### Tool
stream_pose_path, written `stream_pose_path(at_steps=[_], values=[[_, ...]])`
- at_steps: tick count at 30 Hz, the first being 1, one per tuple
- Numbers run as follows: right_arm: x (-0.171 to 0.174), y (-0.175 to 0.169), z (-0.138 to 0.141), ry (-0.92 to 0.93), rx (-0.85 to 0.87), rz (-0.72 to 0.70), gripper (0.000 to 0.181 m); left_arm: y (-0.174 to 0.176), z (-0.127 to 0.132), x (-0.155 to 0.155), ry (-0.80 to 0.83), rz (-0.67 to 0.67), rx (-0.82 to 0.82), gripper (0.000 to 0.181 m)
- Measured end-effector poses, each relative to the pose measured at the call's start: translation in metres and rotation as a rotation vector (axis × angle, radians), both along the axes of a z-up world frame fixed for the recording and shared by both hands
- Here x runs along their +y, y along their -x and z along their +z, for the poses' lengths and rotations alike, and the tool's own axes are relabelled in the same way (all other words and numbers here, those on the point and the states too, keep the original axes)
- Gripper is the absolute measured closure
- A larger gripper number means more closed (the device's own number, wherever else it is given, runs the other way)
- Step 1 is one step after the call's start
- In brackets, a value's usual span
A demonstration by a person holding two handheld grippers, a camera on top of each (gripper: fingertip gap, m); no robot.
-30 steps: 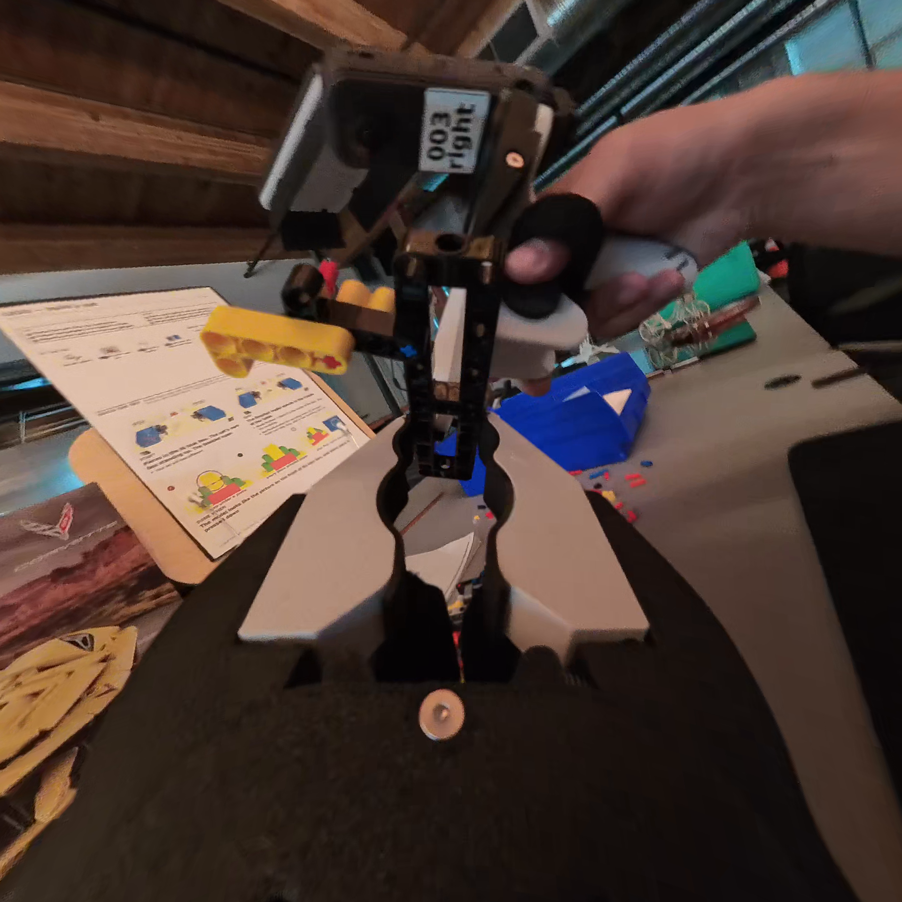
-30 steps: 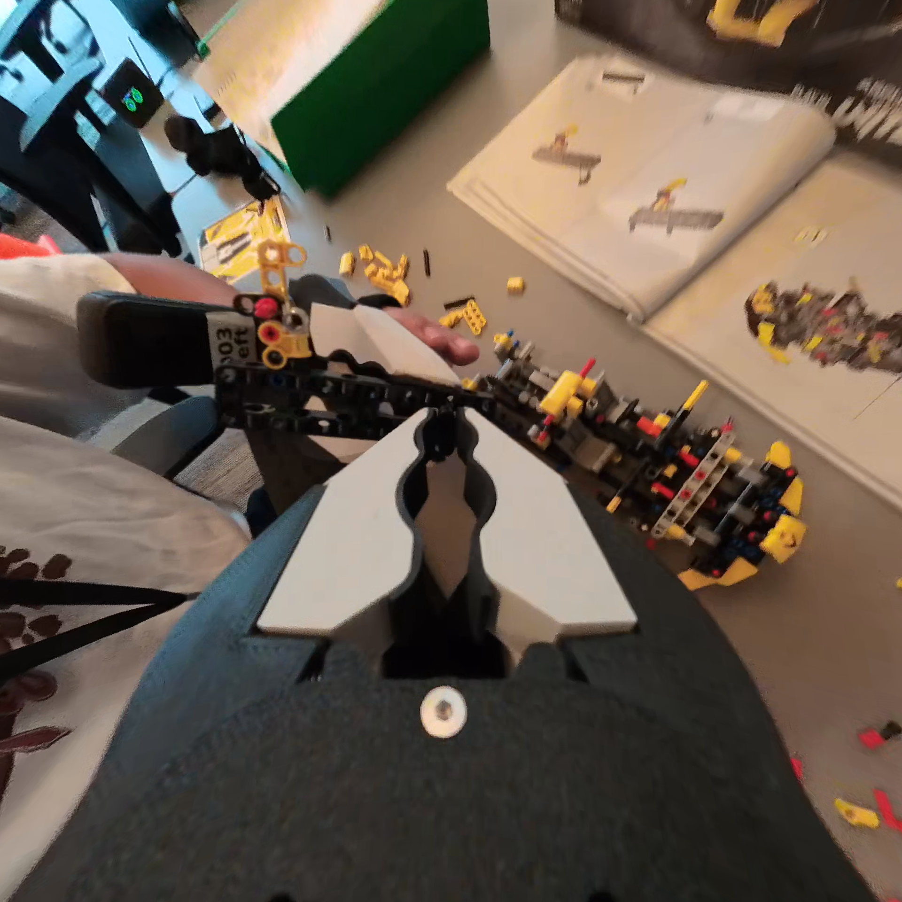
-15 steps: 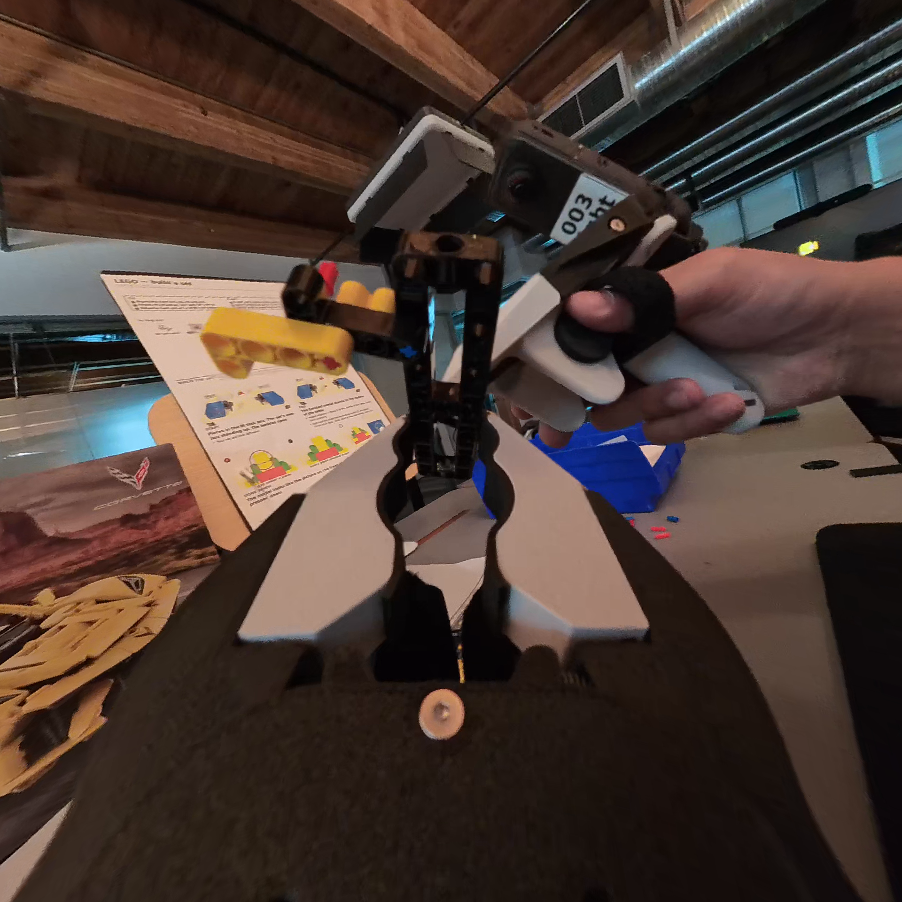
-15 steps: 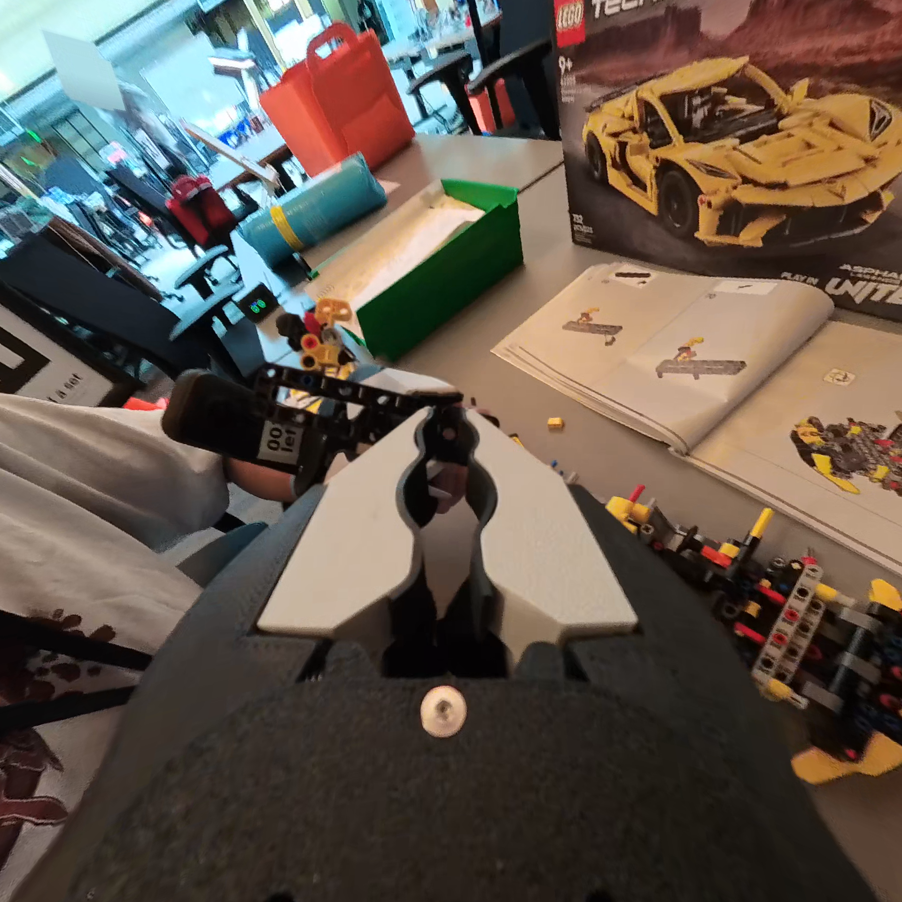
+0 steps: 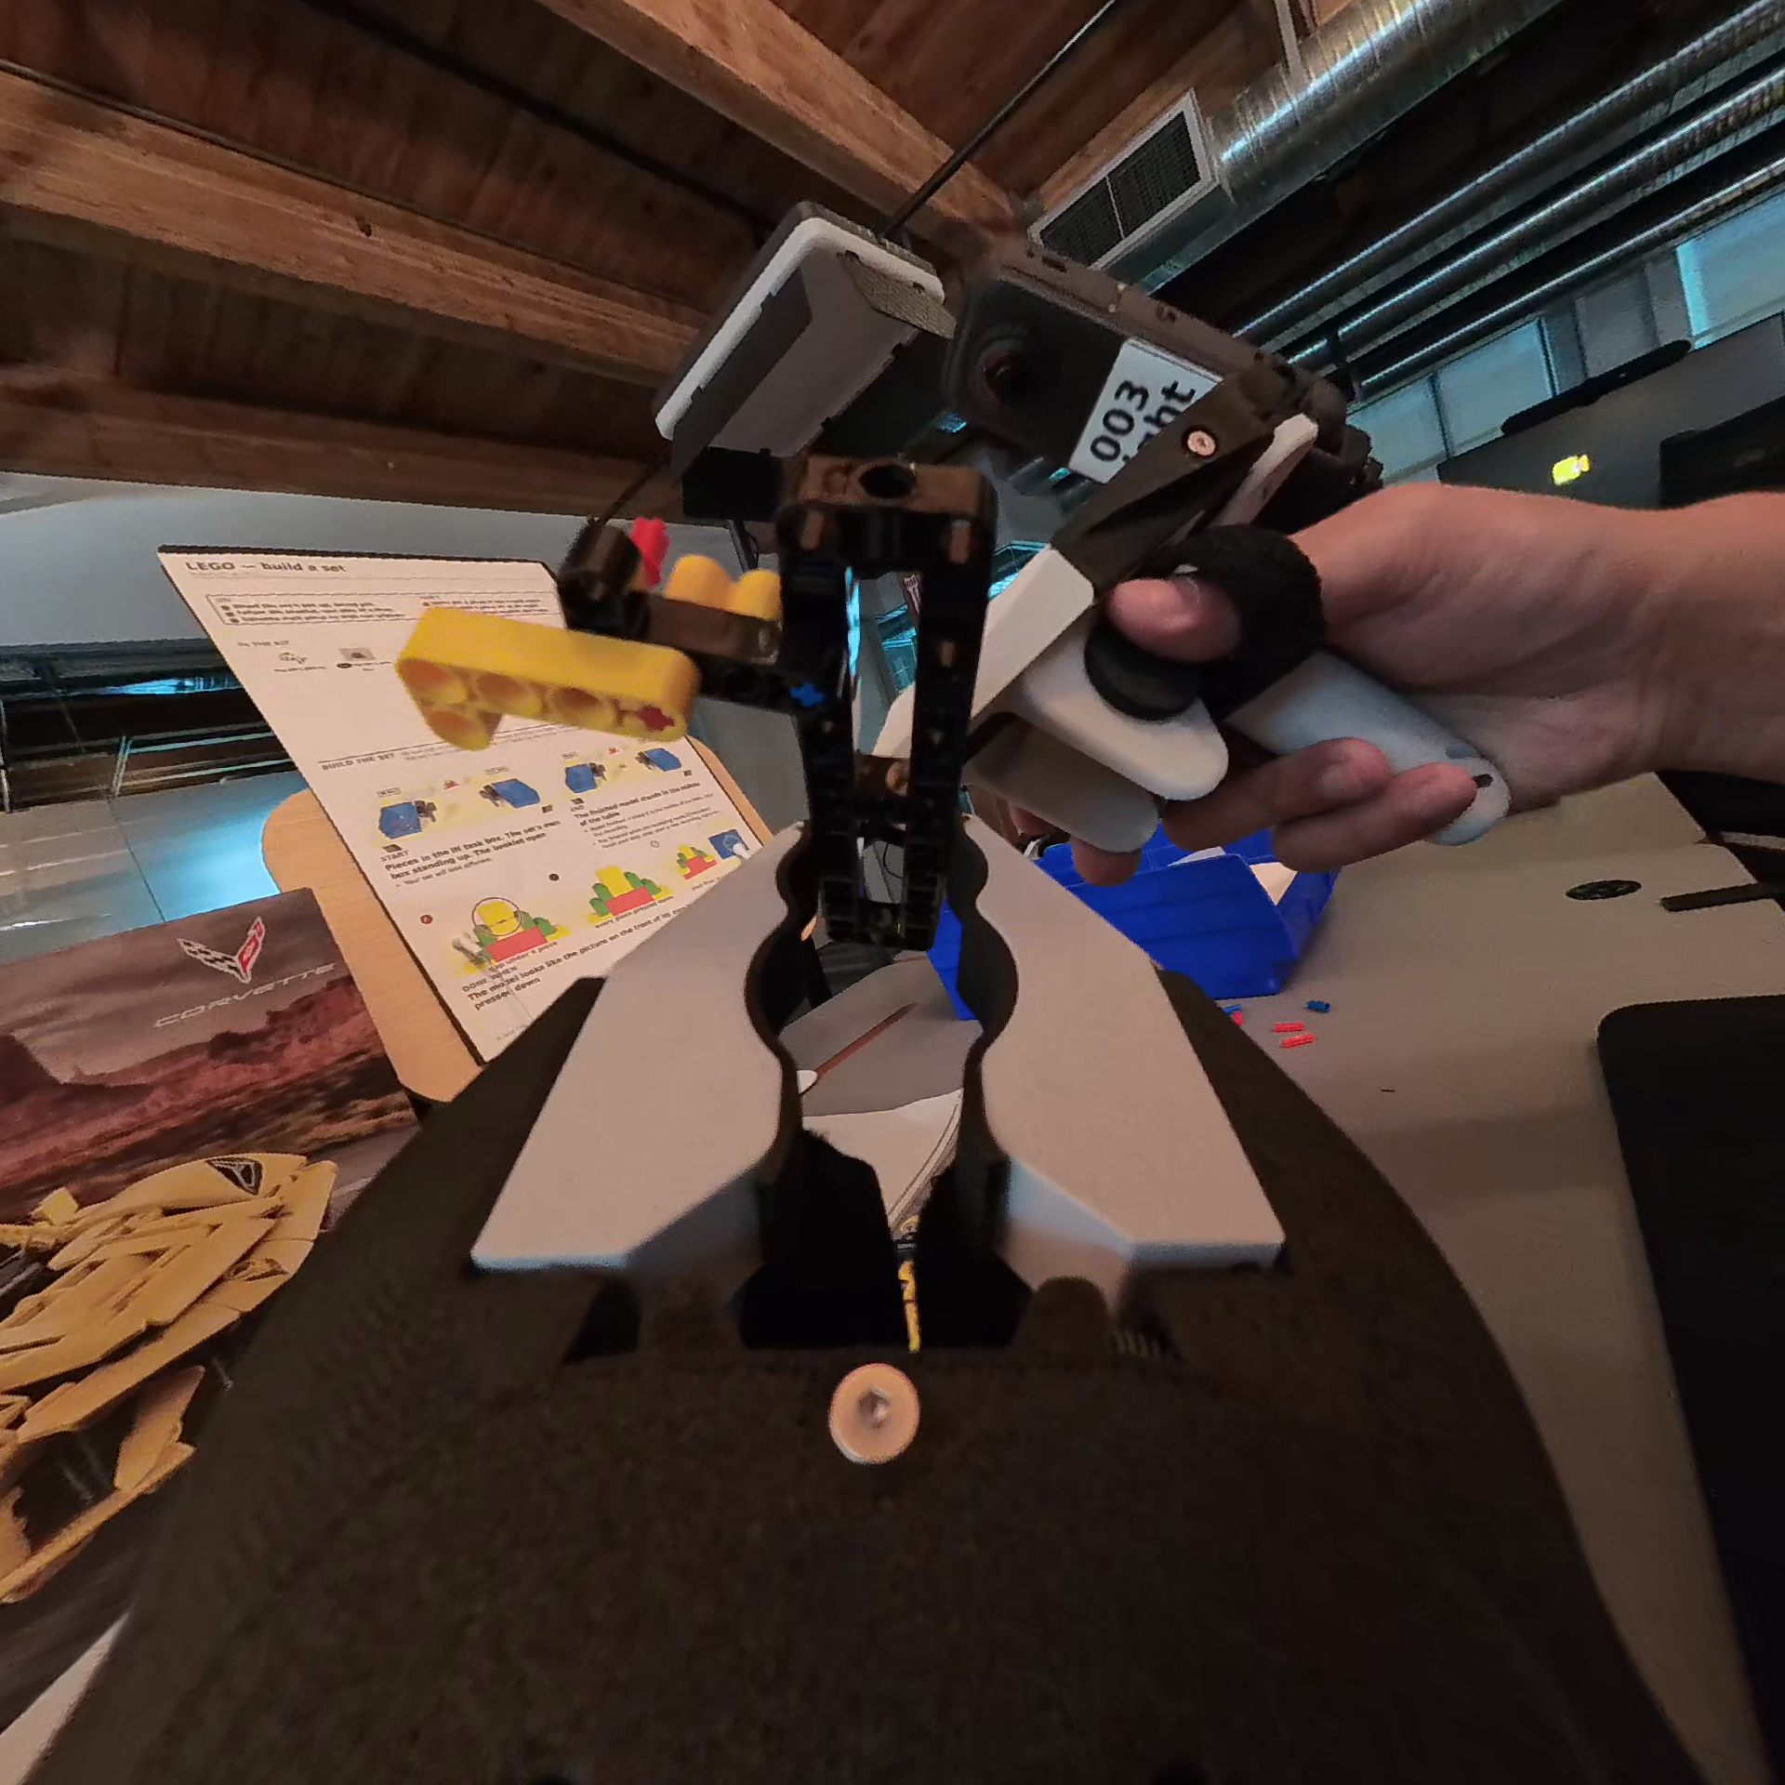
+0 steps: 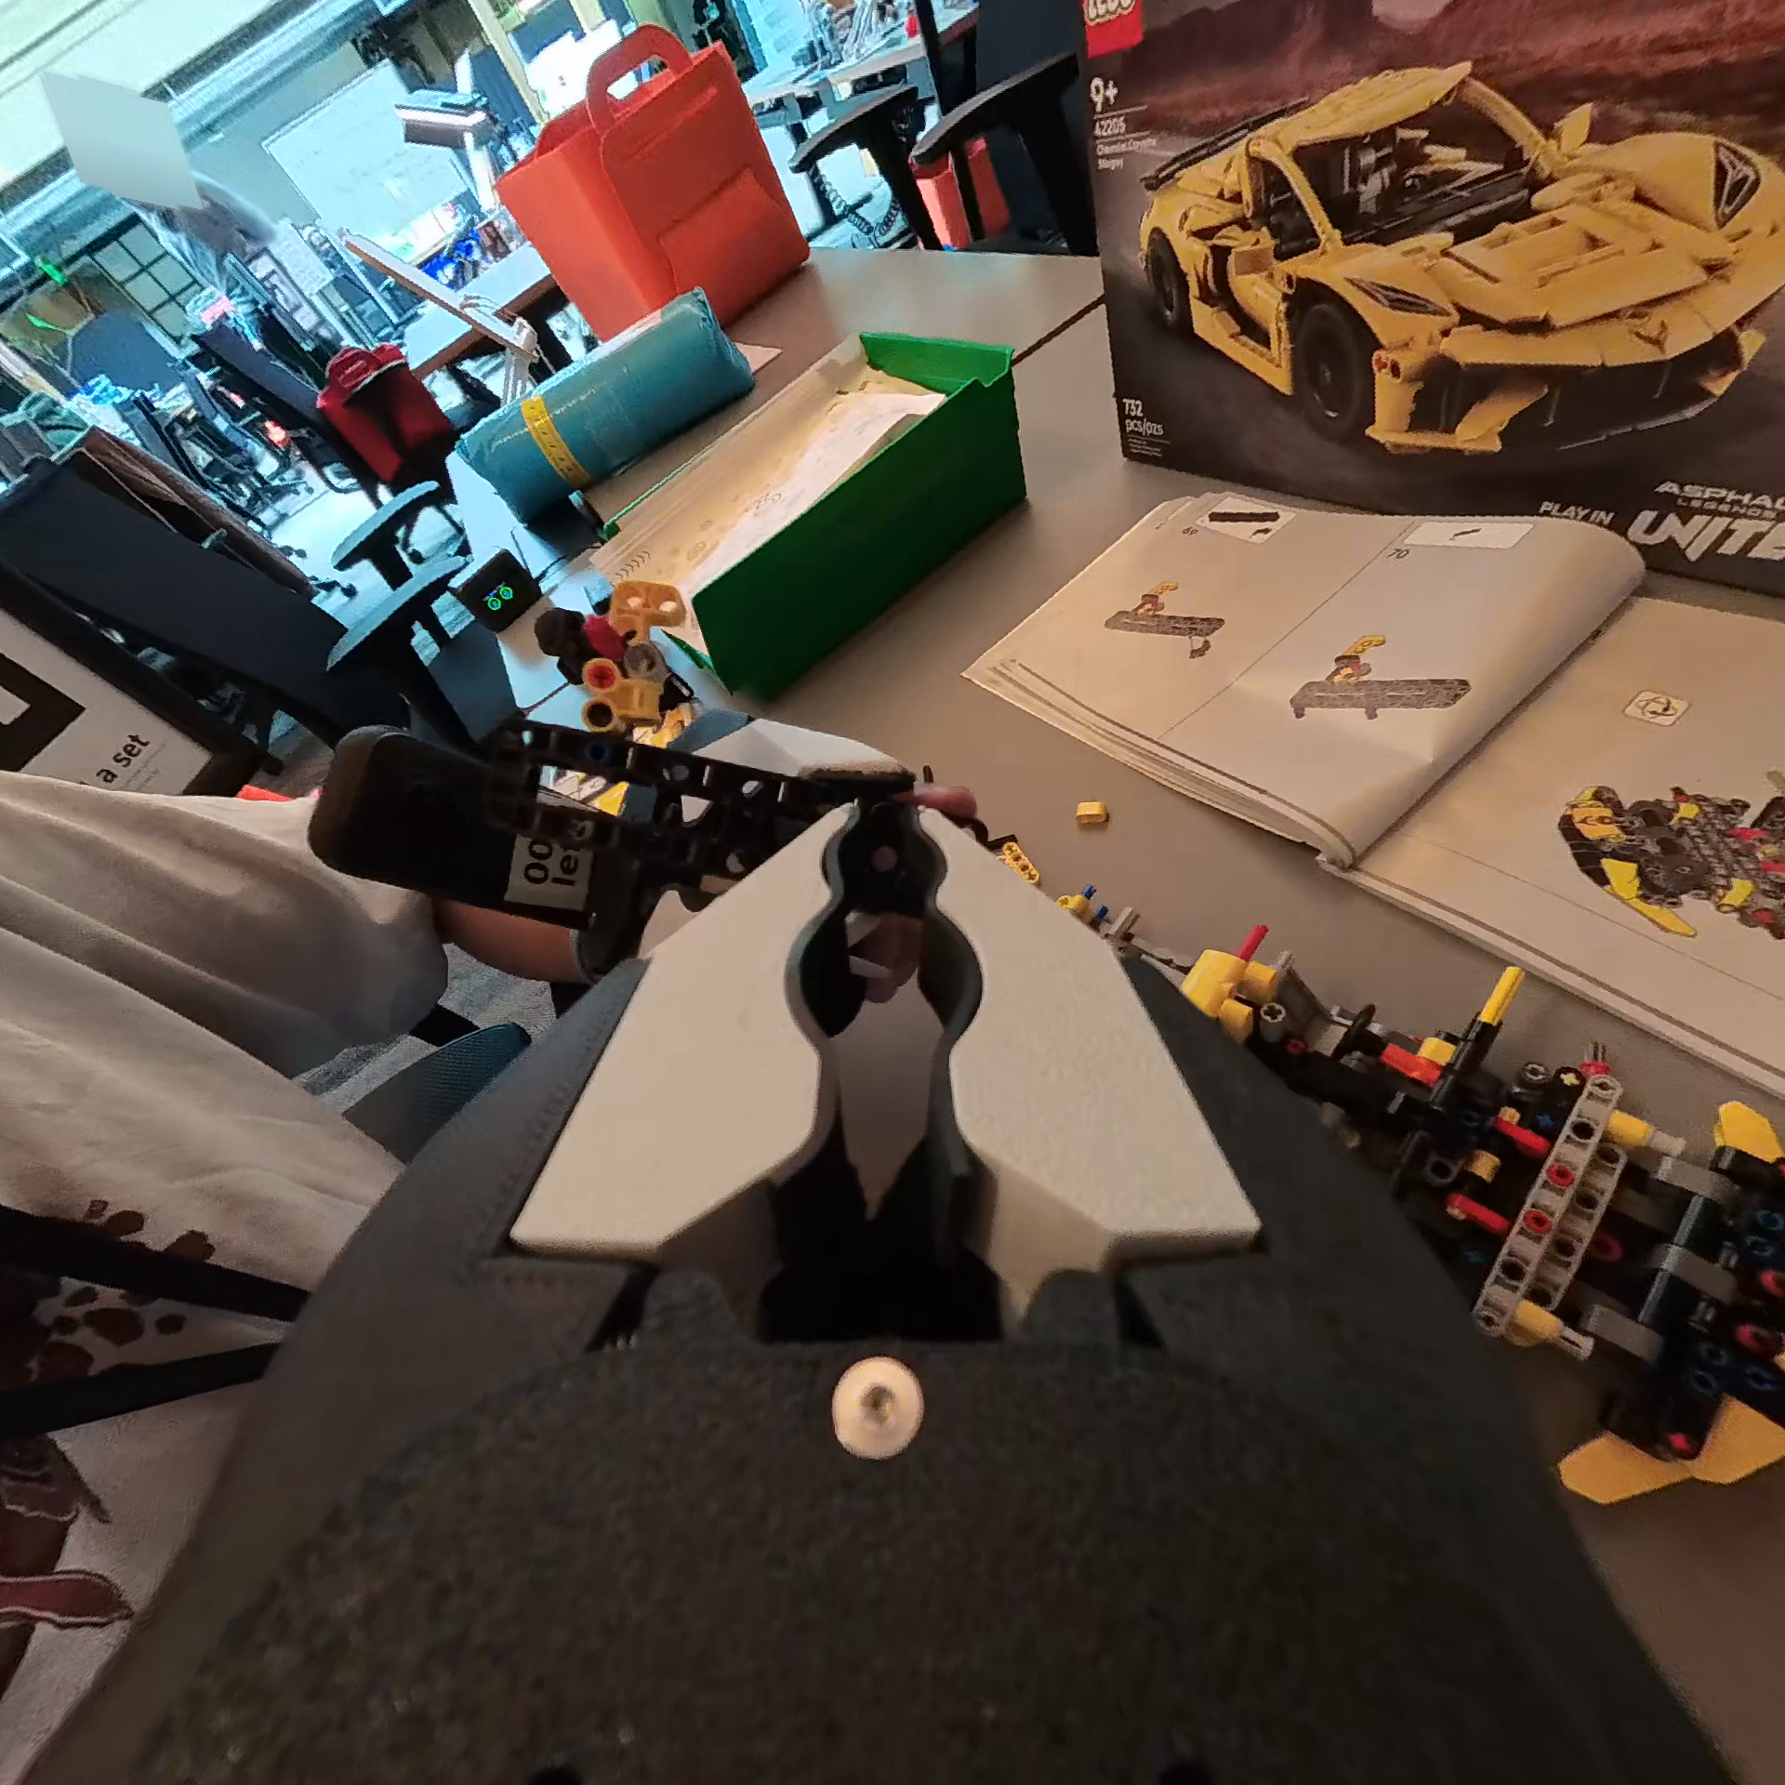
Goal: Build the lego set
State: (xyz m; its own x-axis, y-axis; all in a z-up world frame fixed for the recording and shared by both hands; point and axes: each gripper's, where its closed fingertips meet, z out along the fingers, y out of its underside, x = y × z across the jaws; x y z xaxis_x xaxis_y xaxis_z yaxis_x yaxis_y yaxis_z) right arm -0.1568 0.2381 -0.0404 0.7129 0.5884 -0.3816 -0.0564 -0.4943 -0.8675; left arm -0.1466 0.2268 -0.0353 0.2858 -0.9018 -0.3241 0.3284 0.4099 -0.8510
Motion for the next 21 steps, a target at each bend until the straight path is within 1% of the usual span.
stream_pose_path(at_steps=[5,8,10,13,15,18,21], values=[[0.003,-0.006,-0.004,-0.041,-0.083,-0.063,0.175,-0.005,-0.005,0.003,0.029,-0.011,0.021,0.155],[0.006,-0.010,-0.009,-0.049,-0.122,-0.119,0.175,-0.009,-0.009,0.005,0.080,-0.038,0.050,0.155],[0.006,-0.010,-0.010,-0.014,-0.074,-0.128,0.176,-0.008,-0.009,0.004,0.088,-0.057,0.047,0.155],[0.004,-0.011,-0.011,0.044,0.021,-0.145,0.176,-0.008,-0.008,0.000,0.024,-0.063,0.029,0.156],[0.003,-0.011,-0.011,0.089,0.097,-0.161,0.176,-0.008,-0.007,-0.002,0.021,-0.073,0.015,0.156],[-0.002,-0.008,-0.013,0.148,0.162,-0.121,0.175,-0.006,-0.004,-0.007,0.010,-0.101,-0.010,0.156],[-0.007,-0.003,-0.007,0.206,0.322,-0.031,0.176,-0.003,0.004,-0.013,0.009,-0.140,-0.050,0.156]])
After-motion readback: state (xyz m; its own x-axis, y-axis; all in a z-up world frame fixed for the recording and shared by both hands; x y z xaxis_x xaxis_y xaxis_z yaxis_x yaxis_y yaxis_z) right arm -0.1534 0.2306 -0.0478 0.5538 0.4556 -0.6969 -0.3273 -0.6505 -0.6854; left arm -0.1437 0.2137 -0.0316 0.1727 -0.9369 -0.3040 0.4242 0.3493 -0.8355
